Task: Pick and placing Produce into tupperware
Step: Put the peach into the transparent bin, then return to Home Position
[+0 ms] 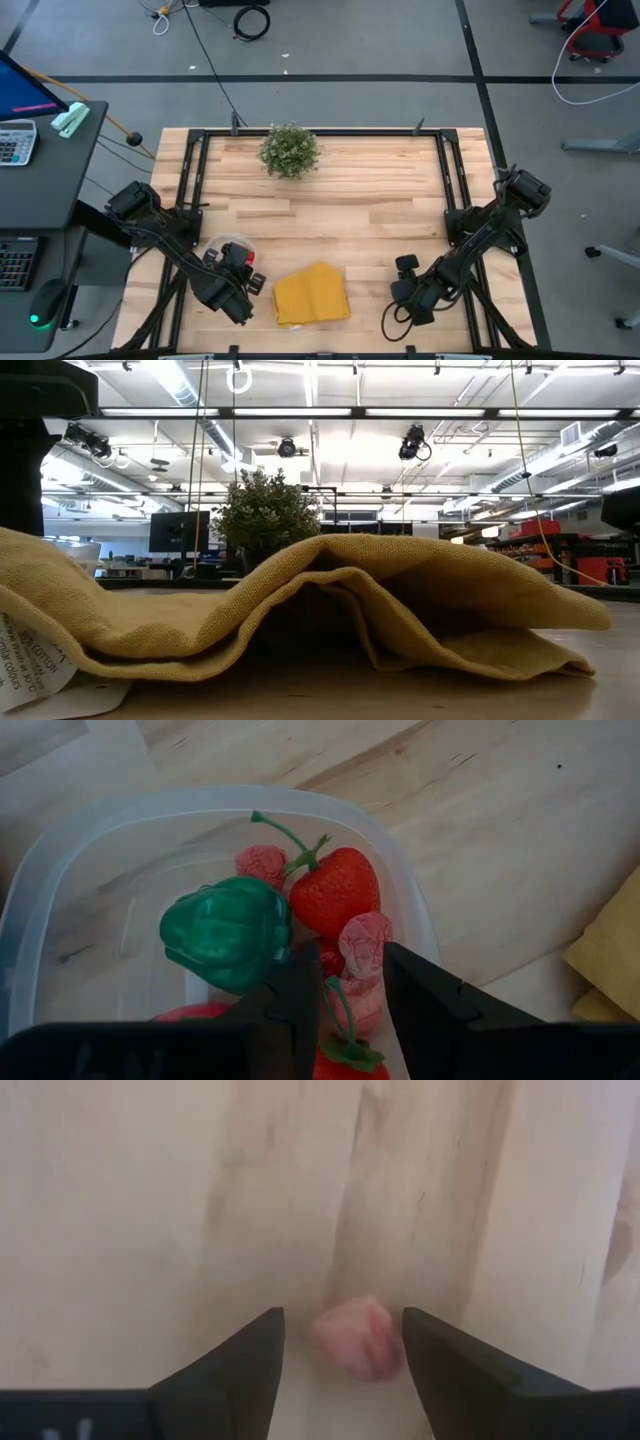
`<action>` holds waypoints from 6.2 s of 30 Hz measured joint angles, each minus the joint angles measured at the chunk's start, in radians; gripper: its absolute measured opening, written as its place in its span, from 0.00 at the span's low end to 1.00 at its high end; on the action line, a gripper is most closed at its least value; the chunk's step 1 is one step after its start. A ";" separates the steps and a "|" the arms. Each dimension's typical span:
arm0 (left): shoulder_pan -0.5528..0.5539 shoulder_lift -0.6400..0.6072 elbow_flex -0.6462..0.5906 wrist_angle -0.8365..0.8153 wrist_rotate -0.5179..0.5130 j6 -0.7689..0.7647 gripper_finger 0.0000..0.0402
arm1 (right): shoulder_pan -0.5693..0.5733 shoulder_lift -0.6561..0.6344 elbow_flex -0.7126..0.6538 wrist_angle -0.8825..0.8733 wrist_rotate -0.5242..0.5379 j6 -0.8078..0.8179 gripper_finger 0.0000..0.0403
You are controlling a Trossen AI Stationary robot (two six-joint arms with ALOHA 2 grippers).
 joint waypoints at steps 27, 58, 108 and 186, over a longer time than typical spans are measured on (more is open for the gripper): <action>0.001 0.000 0.144 -0.110 -0.251 0.131 0.26 | -0.163 0.005 -0.002 0.162 0.111 -0.159 0.24; 0.299 -0.221 0.549 -0.445 -0.819 0.856 0.15 | -0.572 0.646 0.854 0.736 -0.210 -0.748 0.29; 0.513 -0.421 0.529 -0.445 -0.756 1.022 0.07 | -0.603 0.701 1.518 -0.546 -0.169 -0.642 0.52; 0.679 -0.871 -0.789 1.901 0.101 1.959 0.03 | -0.768 -0.794 -0.276 0.525 -0.189 -0.718 0.54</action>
